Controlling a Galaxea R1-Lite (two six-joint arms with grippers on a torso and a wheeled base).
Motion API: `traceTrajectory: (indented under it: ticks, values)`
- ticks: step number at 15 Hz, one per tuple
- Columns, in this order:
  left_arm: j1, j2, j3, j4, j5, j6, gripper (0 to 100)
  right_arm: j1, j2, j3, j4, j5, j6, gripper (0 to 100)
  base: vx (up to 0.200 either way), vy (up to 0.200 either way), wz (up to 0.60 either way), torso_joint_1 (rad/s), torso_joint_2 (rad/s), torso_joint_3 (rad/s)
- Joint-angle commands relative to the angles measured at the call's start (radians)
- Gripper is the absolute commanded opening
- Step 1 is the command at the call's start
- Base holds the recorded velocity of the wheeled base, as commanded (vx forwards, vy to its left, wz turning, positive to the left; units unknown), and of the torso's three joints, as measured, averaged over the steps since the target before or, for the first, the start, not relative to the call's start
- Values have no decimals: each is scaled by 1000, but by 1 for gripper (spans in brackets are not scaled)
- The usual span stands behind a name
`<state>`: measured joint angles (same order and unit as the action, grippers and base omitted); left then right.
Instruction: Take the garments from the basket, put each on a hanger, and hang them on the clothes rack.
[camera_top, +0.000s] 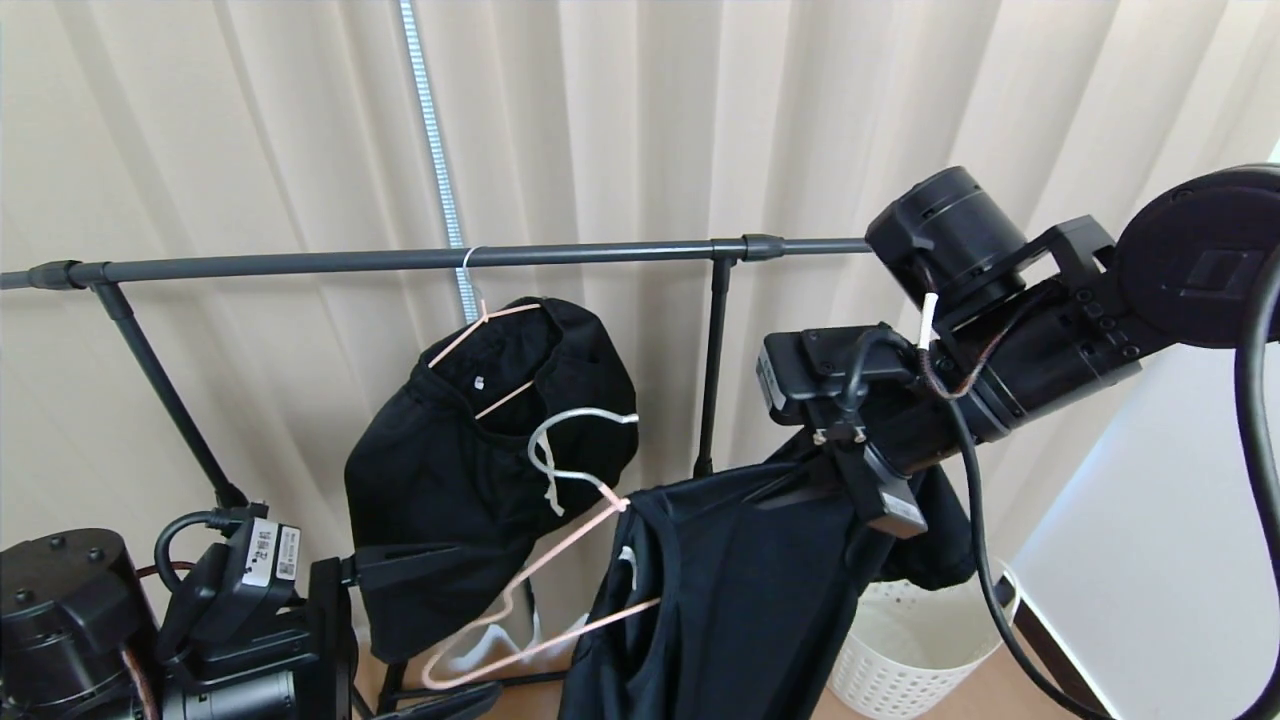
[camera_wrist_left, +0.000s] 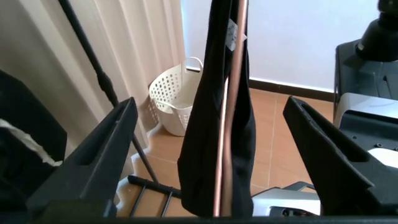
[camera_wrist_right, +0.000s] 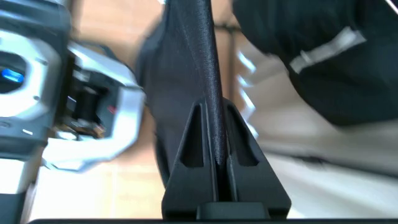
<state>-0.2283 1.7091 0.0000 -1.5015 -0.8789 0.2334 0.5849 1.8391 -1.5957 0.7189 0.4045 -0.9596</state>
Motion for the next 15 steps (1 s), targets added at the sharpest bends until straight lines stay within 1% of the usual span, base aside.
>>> traceTrajectory:
  ticks: [1, 2, 3, 4, 5, 6, 8, 9, 10, 11, 12, 13, 14, 15]
  values:
    - [20, 24, 0, 0, 1, -3, 100, 0, -21, -9, -41, -76, 21, 0, 0, 0, 0, 0, 0, 0]
    - [21, 29, -3, 0, 1, -5, 100, 1, -23, -9, -61, -125, 28, 0, 0, 0, 0, 0, 0, 0]
    - [21, 29, -3, 0, 1, -5, 100, 1, -23, -9, -61, -125, 28, 0, 0, 0, 0, 0, 0, 0]
    - [18, 32, -11, 1, 12, -34, 100, 3, -23, -16, -87, -196, 38, 0, 0, 0, 0, 0, 0, 0]
    - [10, 40, -20, 1, 37, -52, 100, 4, -23, -23, -88, -211, 53, 0, 0, 0, 0, 0, 0, 0]
    - [-13, 52, -38, 1, 123, -78, 100, 4, -21, -36, -90, -243, 70, 0, 0, 0, 0, 0, 0, 0]
    - [-106, 63, -77, 3, 331, -180, 100, 4, -20, -58, -90, -289, 120, 0, 0, 0, 0, 0, 0, 0]
    - [-141, 66, -92, 4, 394, -215, 100, 4, -18, -62, -90, -303, 139, 0, 0, 0, 0, 0, 0, 0]
    - [-181, 69, -106, 9, 454, -249, 100, 4, -17, -70, -92, -335, 176, 0, 0, 0, 0, 0, 0, 0]
    - [-206, 78, -112, 9, 480, -253, 100, 6, -15, -73, -104, -362, 211, 0, 0, 0, 0, 0, 0, 0]
    - [-233, 87, -115, 9, 515, -255, 100, 9, -15, -70, -131, -383, 277, 0, 0, 0, 0, 0, 0, 0]
    - [-244, 95, -115, 9, 534, -255, 100, 18, -17, -69, -138, -391, 308, 0, 0, 0, 0, 0, 0, 0]
    - [-293, 121, -127, 9, 618, -256, 100, 41, -21, -70, -154, -406, 409, 0, 0, 0, 0, 0, 0, 0]
    - [-322, 142, -140, 7, 676, -267, 100, 46, -24, -69, -154, -406, 443, 0, 0, 0, 0, 0, 0, 0]
